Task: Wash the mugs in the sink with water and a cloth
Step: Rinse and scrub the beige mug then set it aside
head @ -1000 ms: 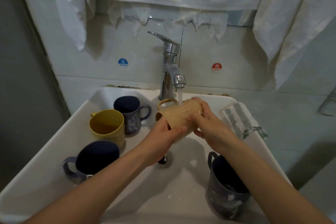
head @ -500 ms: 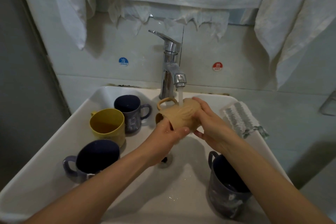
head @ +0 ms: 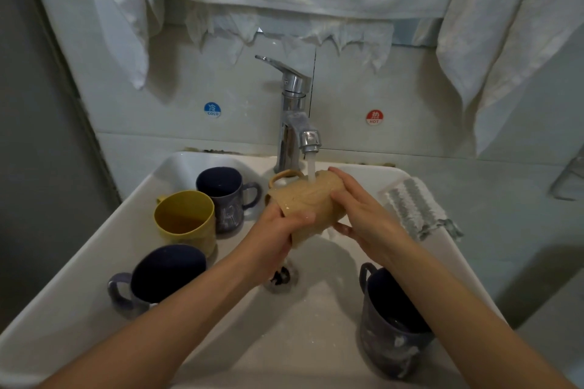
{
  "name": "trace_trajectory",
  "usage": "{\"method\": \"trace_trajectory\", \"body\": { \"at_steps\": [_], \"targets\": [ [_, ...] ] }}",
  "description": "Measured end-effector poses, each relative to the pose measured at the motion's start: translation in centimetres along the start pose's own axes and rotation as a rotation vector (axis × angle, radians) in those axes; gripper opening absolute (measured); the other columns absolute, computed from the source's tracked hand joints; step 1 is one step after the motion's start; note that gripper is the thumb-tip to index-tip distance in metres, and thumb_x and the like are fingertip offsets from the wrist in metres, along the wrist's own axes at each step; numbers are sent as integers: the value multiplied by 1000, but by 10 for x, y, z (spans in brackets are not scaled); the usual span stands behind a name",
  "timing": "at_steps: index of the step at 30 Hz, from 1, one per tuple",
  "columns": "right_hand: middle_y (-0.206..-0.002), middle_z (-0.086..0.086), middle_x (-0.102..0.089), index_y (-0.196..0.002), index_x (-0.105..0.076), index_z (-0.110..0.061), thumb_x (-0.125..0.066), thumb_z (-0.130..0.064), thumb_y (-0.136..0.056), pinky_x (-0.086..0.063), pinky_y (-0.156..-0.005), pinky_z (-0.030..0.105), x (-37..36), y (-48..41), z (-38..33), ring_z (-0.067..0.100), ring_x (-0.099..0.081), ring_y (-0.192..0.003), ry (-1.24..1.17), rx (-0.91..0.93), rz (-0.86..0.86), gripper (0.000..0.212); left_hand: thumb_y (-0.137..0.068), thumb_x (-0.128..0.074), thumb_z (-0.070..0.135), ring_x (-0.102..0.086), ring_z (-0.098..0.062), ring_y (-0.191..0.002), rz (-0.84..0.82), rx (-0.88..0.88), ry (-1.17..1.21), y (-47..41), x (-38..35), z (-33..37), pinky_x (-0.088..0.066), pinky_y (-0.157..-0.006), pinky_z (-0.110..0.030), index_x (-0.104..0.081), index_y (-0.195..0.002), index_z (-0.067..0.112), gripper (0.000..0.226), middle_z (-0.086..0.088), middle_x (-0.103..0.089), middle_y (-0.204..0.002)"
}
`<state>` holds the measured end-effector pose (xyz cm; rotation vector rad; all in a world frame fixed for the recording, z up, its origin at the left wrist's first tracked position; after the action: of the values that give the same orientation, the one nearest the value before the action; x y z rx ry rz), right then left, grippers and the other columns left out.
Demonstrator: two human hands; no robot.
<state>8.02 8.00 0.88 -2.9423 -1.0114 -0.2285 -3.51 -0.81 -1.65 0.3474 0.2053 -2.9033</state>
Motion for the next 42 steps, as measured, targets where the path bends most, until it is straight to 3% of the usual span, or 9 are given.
{"method": "trace_trajectory", "body": {
  "at_steps": [4, 9, 15, 20, 26, 30, 33, 40, 42],
  "targets": [
    [-143, 1, -37, -141, -32, -38, -55, -26, -93, -45, -99, 34, -2, 2, 2, 19, -44, -123, 56, 70, -15, 55, -67, -63, 16, -58, -25, -108, 24, 10, 79, -1, 2, 5, -54, -74, -26, -47, -123, 25, 58, -6, -56, -122],
    [-148, 2, -33, -140, -42, -30, -36, -30, -101, -40, -101, 38, 2, 2, -1, 22, -35, -131, -82, 5, 58, 39, -65, -63, 13, -57, -26, -107, 31, 1, 102, 0, 2, 9, -54, -70, -25, -48, -116, 27, 55, -5, -55, -120],
    [-136, -3, -42, -140, -39, -32, -55, -29, -92, -47, -96, 33, 0, 4, 3, 20, -44, -123, 87, 98, 76, 51, -68, -72, 7, -59, -24, -105, 42, 7, 79, 1, 2, 9, -54, -74, -28, -49, -118, 25, 58, -6, -57, -117],
    [-141, 0, -44, -128, -54, -31, -39, -29, -100, -46, -86, 28, 8, 3, -4, 14, -43, -114, -60, 20, 148, 32, -85, -61, 5, -54, -17, -114, 18, 11, -74, 3, 2, 6, -50, -85, -24, -37, -134, 22, 57, -1, -52, -127],
    [-147, -1, -38, -143, -37, -18, -38, -6, -97, -26, -107, 18, 2, 0, -3, 11, -36, -132, 284, 207, 144, 47, -89, -56, 3, -53, -1, -100, 53, -31, -285, 5, -4, 8, -49, -74, -13, -42, -114, 37, 45, 15, -52, -111],
    [-132, -4, -55, -103, -70, -22, -38, -4, -94, -31, -98, 15, 6, -3, -11, 5, -46, -120, 407, 352, 313, 38, -89, -54, 1, -52, -6, -104, 108, -25, -330, 5, -4, 10, -48, -83, -17, -42, -122, 30, 45, 11, -52, -112],
    [-110, -9, -63, -68, -64, -29, -41, -11, -94, -40, -87, 22, 5, -9, -17, 4, -51, -102, 458, 325, 295, 39, -88, -55, 2, -53, -6, -102, 123, -8, -339, 5, -4, 10, -47, -84, -20, -43, -130, 22, 48, 9, -53, -114],
    [-118, 0, -53, -109, -60, -14, -47, -22, -97, -32, -86, 21, 0, -17, -20, 15, -48, -112, 587, 311, 136, 20, -87, -59, 5, -53, -1, -95, 126, 14, -285, 3, -1, 9, -47, -80, -17, -42, -121, 27, 44, 14, -54, -106],
    [-135, 3, -45, -130, -47, -21, -52, -29, -94, -35, -89, 24, -2, -18, -17, 21, -43, -126, 539, 237, 42, 37, -86, -59, 4, -56, -8, -102, 96, 12, -288, 4, -2, 9, -49, -84, -22, -44, -119, 28, 43, 8, -57, -112]
  ]
}}
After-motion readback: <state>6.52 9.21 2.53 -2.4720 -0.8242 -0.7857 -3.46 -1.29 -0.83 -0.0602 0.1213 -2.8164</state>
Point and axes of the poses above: each hand's wrist, its own y-axis away from the middle knuckle, its own x-axis out of the back of the hand, z = x × y, the point moved 1 cm from there along -y, towards the middle knuckle
